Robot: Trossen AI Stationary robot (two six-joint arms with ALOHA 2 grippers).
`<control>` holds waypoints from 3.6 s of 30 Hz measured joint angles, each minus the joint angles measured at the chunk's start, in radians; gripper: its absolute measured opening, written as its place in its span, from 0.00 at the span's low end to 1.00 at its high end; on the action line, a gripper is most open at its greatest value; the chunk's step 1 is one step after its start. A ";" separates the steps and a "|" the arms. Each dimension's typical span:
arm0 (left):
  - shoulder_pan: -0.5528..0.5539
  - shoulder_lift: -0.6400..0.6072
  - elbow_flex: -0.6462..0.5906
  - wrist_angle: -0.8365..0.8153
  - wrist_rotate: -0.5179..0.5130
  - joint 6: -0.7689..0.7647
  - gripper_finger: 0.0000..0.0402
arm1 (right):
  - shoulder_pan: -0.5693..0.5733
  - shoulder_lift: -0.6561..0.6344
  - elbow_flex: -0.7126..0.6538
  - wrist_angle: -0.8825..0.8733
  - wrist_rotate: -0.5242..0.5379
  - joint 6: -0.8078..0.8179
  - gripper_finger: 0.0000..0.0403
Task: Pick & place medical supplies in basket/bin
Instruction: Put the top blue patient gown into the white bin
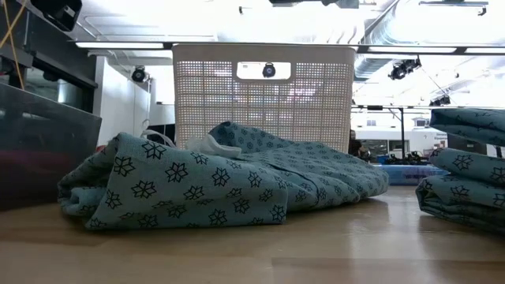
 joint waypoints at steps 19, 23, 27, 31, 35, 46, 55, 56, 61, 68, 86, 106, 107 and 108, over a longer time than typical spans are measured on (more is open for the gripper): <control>0.000 0.000 0.000 0.001 0.004 0.001 0.56 | 0.045 0.115 0.130 0.051 0.027 -0.225 0.64; 0.000 0.000 0.000 0.003 0.003 0.001 0.56 | 0.051 0.246 0.303 -0.043 0.030 -0.248 0.64; 0.000 0.000 0.000 0.006 0.003 0.001 0.56 | 0.051 0.358 0.444 -0.158 0.087 -0.255 0.64; 0.000 0.000 0.000 0.009 0.003 0.001 0.56 | 0.049 0.425 0.489 -0.240 0.149 -0.247 0.64; 0.000 0.000 0.000 0.009 0.003 0.001 0.56 | 0.038 0.475 0.488 -0.284 0.165 -0.220 0.64; 0.000 0.000 0.000 0.008 0.000 0.000 0.56 | 0.043 0.512 0.488 -0.360 0.245 -0.143 0.64; 0.000 0.000 0.000 0.008 0.000 0.000 0.56 | 0.088 0.511 0.488 -0.357 0.177 -0.137 0.64; 0.000 0.000 0.000 0.008 0.000 0.001 0.56 | 0.088 0.517 0.488 -0.355 0.180 -0.137 0.64; 0.000 0.001 0.000 0.009 0.000 0.001 0.56 | 0.073 0.548 0.490 -0.354 0.229 -0.148 0.64; 0.000 0.002 -0.001 0.011 0.001 0.000 0.56 | 0.055 0.589 0.489 -0.317 0.316 -0.234 0.64; 0.000 0.002 -0.001 0.016 0.003 0.000 0.56 | -0.051 0.605 0.488 -0.258 0.287 -0.302 0.64; 0.000 0.002 -0.001 0.016 0.000 0.000 0.56 | -0.063 0.606 0.487 -0.265 0.279 -0.302 0.18; 0.000 0.002 -0.001 0.016 0.000 0.000 0.56 | -0.062 0.606 0.487 -0.265 0.281 -0.303 0.15; 0.000 0.002 -0.001 0.016 0.000 0.000 0.56 | -0.060 0.606 0.487 -0.264 0.282 -0.303 0.12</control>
